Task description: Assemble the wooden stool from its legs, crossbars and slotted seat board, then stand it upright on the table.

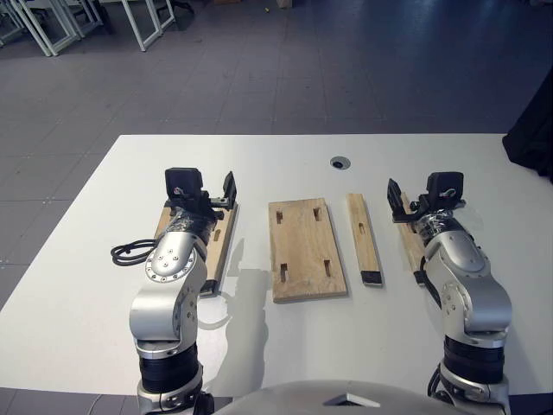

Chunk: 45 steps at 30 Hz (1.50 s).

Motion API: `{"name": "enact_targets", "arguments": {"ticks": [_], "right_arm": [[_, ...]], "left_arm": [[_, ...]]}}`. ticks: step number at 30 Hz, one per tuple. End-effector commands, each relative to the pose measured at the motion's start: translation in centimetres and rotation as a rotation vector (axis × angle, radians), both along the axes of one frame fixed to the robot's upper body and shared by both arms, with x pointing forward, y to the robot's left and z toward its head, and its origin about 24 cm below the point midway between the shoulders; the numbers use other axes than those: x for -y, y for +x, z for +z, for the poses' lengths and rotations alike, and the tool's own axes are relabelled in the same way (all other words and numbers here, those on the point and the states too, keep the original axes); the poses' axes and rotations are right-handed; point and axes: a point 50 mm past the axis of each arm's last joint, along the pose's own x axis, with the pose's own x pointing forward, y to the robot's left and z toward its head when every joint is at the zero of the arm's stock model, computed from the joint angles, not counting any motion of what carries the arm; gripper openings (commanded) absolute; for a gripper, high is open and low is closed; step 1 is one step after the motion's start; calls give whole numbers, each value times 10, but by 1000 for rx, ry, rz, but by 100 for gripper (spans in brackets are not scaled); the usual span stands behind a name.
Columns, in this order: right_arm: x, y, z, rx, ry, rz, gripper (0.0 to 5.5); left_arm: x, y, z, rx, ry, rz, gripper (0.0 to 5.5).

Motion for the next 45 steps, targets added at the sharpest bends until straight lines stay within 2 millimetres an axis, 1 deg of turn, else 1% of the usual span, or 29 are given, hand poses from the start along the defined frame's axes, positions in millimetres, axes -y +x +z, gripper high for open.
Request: {"name": "enact_targets", "arguments": {"ticks": [1, 9, 20, 24, 25, 26, 33, 35, 38, 39, 42, 43, 45], "right_arm": [[-1, 4, 5, 17, -11, 4, 413], [-1, 1, 3, 11, -7, -9, 413], [-1, -1, 0, 10, 1, -37, 413], [-1, -1, 0, 7, -2, -28, 413], [-2, -1, 0, 9, -1, -21, 393], [-2, -1, 0, 12, -4, -17, 390], [-7, -2, 5, 51, -18, -4, 390], [-10, -2, 1, 20, 6, 39, 390], [-9, -3, -3, -9, 25, 52, 390], [-3, -4, -3, -12, 36, 71, 390], [46, -1, -1, -30, 52, 30, 390], [58, 0, -1, -41, 76, 40, 390], [80, -1, -6, -103, 118, 93, 390]], "left_arm": [[-3, 3, 2, 11, 39, 18, 385], [-1, 2, 2, 5, 45, 9, 385], [-3, 7, 5, 4, 69, -7, 385], [0, 8, 3, 0, 70, -18, 385], [1, 7, 3, 0, 70, -20, 385], [0, 7, 3, -1, 72, -21, 385], [-4, 6, 3, -7, 84, -14, 385], [-3, 5, 3, -7, 82, -11, 385], [-3, 6, 3, -5, 81, -10, 385], [-3, 6, 3, -3, 81, -7, 385], [-4, 5, 3, -1, 81, 2, 385], [-5, 4, 3, -2, 81, 7, 385], [-4, 3, 1, -10, 79, 7, 385]]}}
